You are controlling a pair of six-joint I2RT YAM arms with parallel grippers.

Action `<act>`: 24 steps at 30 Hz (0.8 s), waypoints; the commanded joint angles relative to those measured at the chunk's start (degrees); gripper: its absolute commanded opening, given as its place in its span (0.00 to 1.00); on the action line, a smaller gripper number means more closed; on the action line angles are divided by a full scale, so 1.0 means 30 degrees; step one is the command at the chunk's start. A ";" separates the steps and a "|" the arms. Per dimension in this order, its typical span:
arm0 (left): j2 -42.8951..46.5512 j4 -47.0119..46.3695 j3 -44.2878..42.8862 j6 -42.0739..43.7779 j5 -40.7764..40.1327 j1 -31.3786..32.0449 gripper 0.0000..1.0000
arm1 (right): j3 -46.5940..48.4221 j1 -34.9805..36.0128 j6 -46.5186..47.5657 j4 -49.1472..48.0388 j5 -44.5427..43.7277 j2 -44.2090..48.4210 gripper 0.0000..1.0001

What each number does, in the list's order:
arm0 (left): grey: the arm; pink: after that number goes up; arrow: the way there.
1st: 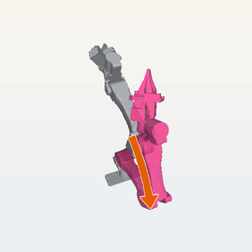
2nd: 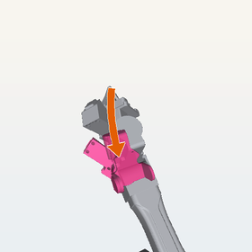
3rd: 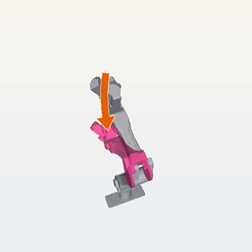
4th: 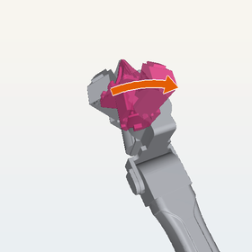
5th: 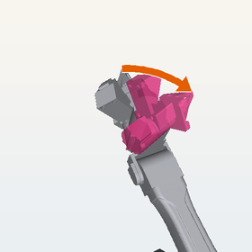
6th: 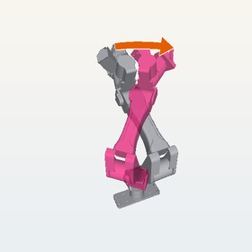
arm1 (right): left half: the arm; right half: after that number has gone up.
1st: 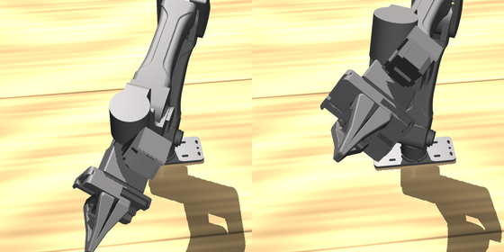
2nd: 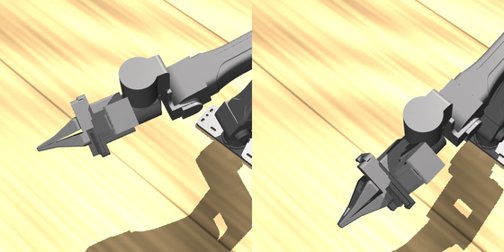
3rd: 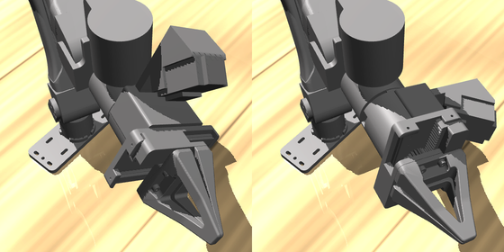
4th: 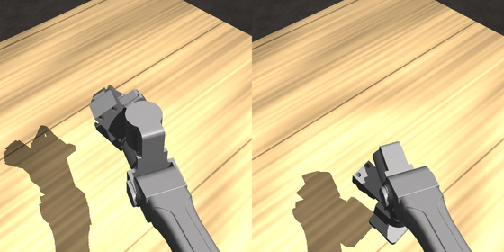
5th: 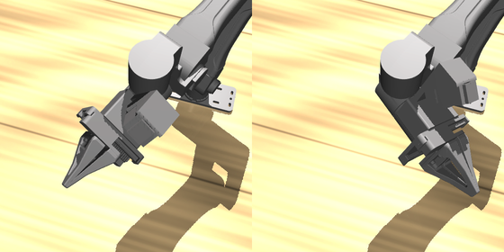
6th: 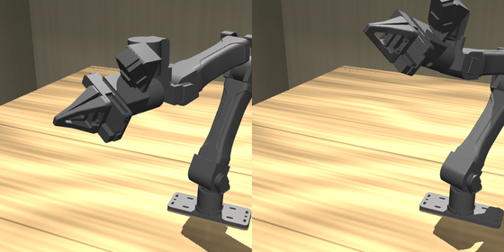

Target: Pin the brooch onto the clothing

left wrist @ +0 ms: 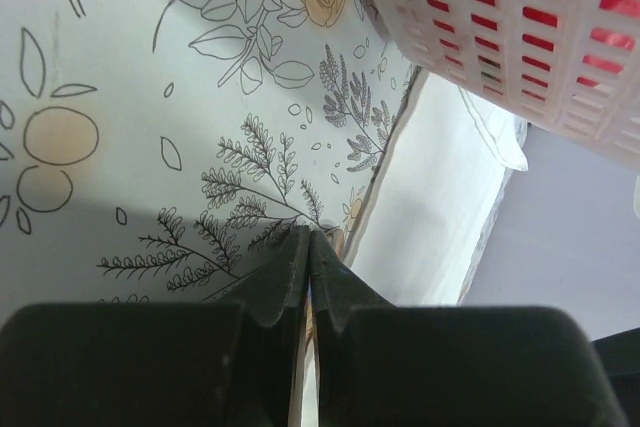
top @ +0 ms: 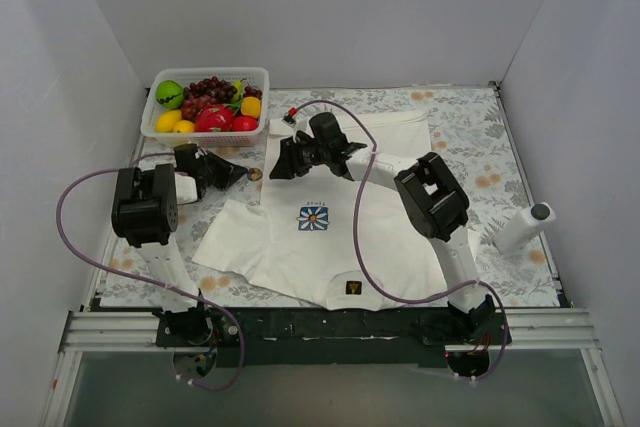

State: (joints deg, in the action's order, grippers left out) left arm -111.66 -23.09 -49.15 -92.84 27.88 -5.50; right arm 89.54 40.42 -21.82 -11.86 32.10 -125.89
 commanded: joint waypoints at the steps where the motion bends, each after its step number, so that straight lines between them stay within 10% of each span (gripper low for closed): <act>1: 0.0919 0.1457 0.0561 0.0770 -0.0299 0.0104 0.00 | 0.2026 0.0324 -0.1220 -0.1760 0.0026 -0.1219 0.40; 8: 0.1593 0.2451 0.0532 0.1267 -0.0884 0.0104 0.04 | 0.4867 0.0382 -0.3064 -0.1790 -0.0357 -0.3710 0.24; 16: 0.1976 0.2306 0.0533 0.1414 -0.0563 0.0016 0.47 | 0.5252 0.0470 -0.3301 -0.1321 -0.1528 -0.4708 0.17; 24: 0.1448 0.2687 0.0357 0.2204 0.0316 0.0045 0.49 | 0.6920 0.0558 -0.3623 -0.0241 -0.1560 -0.6318 0.16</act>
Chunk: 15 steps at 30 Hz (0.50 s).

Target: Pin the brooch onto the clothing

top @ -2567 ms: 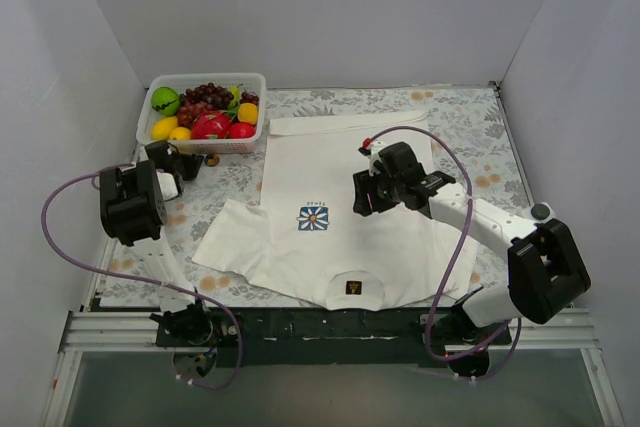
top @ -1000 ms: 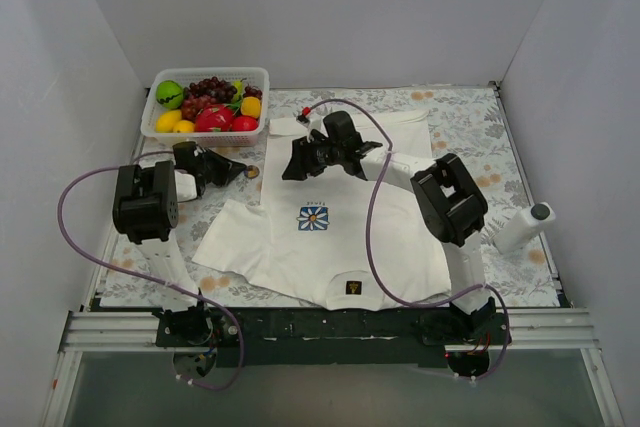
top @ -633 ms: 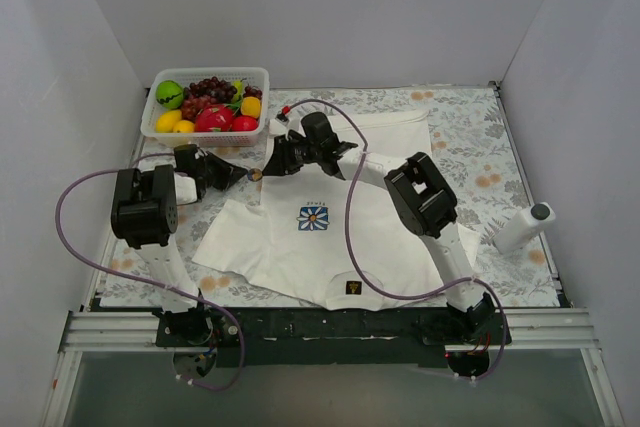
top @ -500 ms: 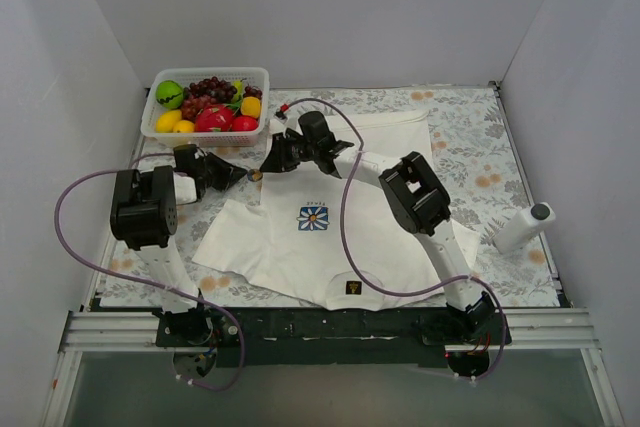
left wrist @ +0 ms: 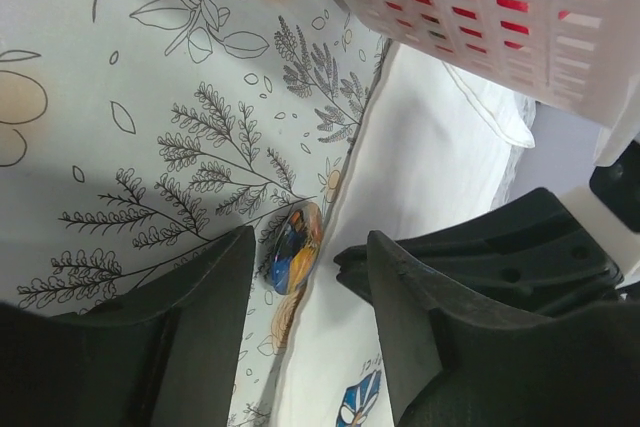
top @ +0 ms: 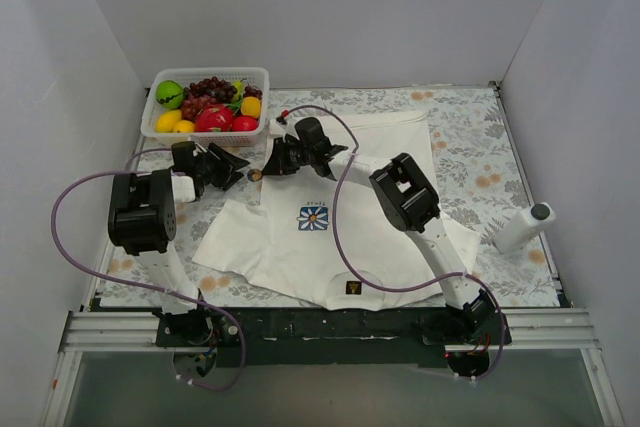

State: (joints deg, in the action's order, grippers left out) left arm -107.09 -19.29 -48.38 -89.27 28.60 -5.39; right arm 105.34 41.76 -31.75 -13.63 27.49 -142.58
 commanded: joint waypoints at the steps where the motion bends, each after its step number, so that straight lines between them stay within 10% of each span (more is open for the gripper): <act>1: -0.0104 0.1507 0.0130 0.1047 0.0192 0.0009 0.47 | 0.1799 0.0143 -0.0374 0.0498 -0.0021 -0.0840 0.16; 15: -0.0339 0.2123 0.0834 0.1106 0.0515 0.0829 0.43 | 0.1273 0.0231 -0.0638 0.0354 -0.0051 -0.0987 0.15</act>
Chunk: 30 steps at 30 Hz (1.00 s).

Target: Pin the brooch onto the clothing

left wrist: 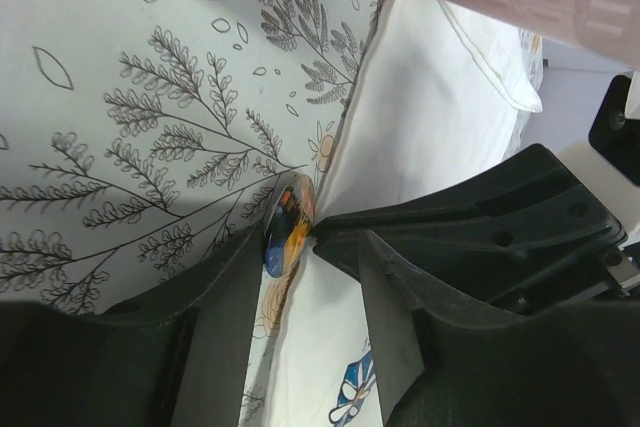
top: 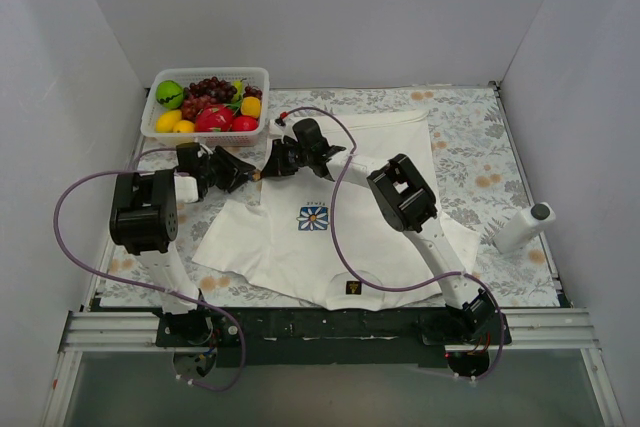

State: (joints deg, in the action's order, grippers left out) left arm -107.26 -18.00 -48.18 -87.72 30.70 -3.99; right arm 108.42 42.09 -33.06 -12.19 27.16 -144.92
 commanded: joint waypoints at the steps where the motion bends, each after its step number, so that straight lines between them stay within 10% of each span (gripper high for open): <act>1: -0.0281 0.1664 0.0710 0.0618 -0.0068 0.0392 0.43 | 0.0246 0.0122 -0.0201 -0.0128 0.0117 -0.0237 0.15; 13: -0.0193 0.1780 0.0036 0.0588 -0.0329 0.0627 0.30 | 0.0158 0.0122 -0.0289 -0.0187 0.0557 -0.0589 0.15; 19: -0.0076 0.2336 -0.0140 0.0676 -0.1003 0.0627 0.00 | 0.0042 0.0122 -0.0055 -0.0332 0.0849 -0.0268 0.15; 30: 0.3114 0.5353 -0.1515 0.3514 -0.2703 0.0627 0.00 | 0.0188 -0.0229 0.1087 -0.0216 0.1580 0.2572 0.19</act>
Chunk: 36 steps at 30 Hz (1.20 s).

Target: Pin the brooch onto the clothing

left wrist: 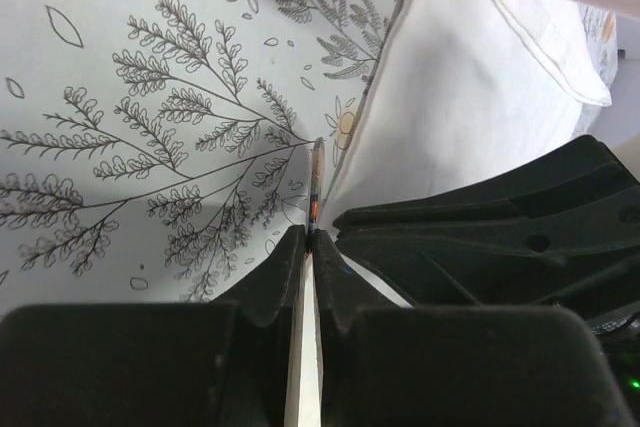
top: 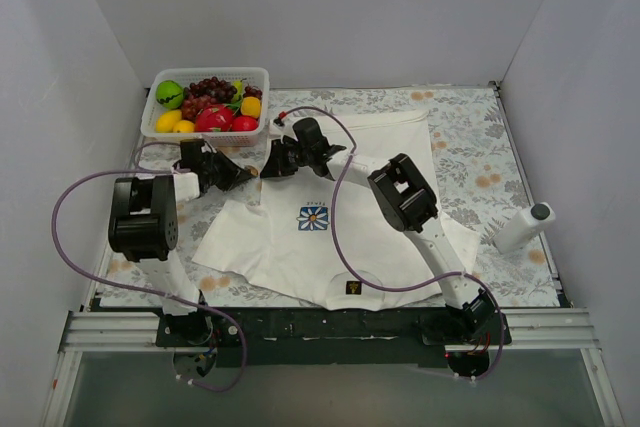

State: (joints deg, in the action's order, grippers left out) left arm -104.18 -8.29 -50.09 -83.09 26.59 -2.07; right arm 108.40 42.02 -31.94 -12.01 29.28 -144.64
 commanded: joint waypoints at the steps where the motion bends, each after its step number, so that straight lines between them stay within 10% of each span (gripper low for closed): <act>1: 0.2380 0.2555 -0.1057 0.2235 -0.1334 -0.0015 0.00 | 0.0137 -0.0266 0.0919 -0.0216 0.0963 0.3176 0.20; 9: 0.6185 0.4609 -0.1265 0.4053 0.0796 -0.0015 0.00 | -0.3345 -0.1495 0.2472 0.0077 0.2454 0.8451 0.34; 17: 0.7774 0.4757 -0.1966 0.4901 0.7360 0.0424 0.00 | -0.8706 -0.3573 0.3909 0.0193 0.4359 1.4546 0.83; 36: 0.7540 0.6162 -0.4984 0.7012 1.4223 0.5024 0.00 | -1.1729 -0.4544 0.5668 0.1954 0.9488 1.7656 0.73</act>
State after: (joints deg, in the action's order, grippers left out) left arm -83.02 8.03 -62.61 -64.27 65.91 11.46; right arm 73.12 27.92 -14.81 -5.43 54.19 -93.25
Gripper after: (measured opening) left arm 0.028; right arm 0.759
